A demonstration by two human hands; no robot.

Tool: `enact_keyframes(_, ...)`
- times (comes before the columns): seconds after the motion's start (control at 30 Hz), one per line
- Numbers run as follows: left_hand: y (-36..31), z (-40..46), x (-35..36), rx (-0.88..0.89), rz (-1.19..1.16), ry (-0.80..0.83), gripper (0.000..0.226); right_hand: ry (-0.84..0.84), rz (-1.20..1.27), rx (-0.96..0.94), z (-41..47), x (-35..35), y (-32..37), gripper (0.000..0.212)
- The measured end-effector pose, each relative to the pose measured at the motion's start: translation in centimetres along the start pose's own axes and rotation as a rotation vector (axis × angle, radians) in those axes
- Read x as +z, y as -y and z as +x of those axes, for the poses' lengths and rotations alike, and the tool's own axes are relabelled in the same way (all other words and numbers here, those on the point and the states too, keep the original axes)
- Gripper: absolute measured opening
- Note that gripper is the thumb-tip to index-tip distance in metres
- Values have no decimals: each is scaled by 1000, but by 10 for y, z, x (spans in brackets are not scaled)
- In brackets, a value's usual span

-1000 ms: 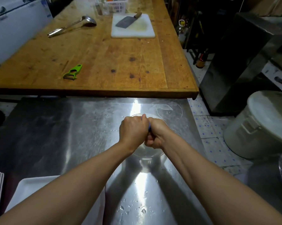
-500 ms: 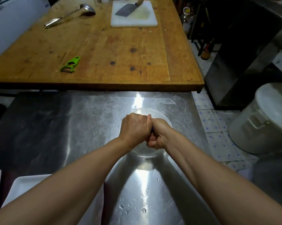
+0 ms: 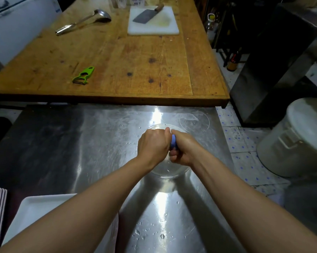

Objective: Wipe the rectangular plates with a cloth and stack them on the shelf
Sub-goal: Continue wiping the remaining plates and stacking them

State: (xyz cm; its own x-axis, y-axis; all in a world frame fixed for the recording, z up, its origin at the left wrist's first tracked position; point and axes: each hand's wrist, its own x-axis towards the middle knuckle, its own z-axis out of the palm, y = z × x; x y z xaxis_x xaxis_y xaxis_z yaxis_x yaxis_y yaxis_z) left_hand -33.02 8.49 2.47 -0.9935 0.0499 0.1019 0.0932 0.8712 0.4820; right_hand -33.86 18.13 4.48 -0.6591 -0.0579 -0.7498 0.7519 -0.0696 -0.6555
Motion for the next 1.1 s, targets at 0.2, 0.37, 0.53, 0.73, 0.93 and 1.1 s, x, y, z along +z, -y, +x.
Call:
enact_keyframes(0.2,6,-4,-17,-463,-359,218,49,51,-146,-87,-27,-2,5,17)
enact_keyframes(0.37,4,-9,-33,-601,-497,225,50,18,-178,-104,-38,-6,13,15)
enact_keyframes(0.53,5,-16,-43,-566,-566,170,42,-91,-254,-178,-32,-6,11,40)
enact_keyframes(0.73,5,-28,-53,-500,-529,182,25,-110,-180,-132,-35,-3,-1,39)
enact_keyframes(0.93,-12,-30,-71,-427,-670,258,22,-31,-36,-297,-50,1,5,21)
enact_keyframes(1.1,-19,-36,-74,-349,-553,396,58,-309,-127,-488,-42,2,0,37)
